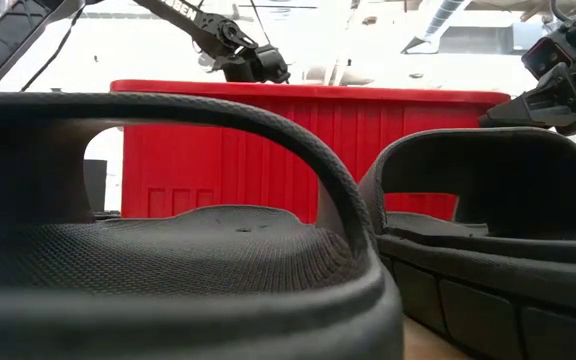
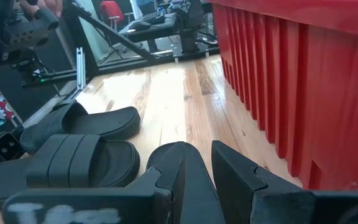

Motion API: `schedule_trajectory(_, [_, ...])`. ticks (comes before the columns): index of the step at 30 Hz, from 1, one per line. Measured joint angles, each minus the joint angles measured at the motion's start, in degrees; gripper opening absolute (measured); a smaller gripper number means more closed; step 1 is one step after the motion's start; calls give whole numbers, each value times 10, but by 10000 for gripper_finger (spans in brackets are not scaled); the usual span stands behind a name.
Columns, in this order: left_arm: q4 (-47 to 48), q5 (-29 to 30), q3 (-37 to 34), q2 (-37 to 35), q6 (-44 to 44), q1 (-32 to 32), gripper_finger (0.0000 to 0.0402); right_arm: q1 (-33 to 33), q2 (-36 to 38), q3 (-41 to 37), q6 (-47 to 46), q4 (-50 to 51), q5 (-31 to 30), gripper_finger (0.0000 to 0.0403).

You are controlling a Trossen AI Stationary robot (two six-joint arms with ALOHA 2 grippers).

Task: Pick and place slides into bin
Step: Put the black slide into the red organizer bin

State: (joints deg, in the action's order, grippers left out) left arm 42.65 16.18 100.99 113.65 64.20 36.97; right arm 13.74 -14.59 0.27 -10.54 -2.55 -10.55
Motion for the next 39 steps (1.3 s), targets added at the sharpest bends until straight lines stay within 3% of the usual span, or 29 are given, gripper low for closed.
schedule_trajectory(5, [-3,-21,0,0,-1,0,5,0,0,0,0,0,0,71])
schedule_trajectory(17, [-4,-35,0,-1,-12,3,80,0,0,0,0,0,0,71])
schedule_trajectory(30, [-4,-18,0,-1,-17,8,86,0,0,0,0,0,0,71])
schedule_trajectory(39, [-30,63,0,-1,-24,1,87,0,0,0,0,0,0,71])
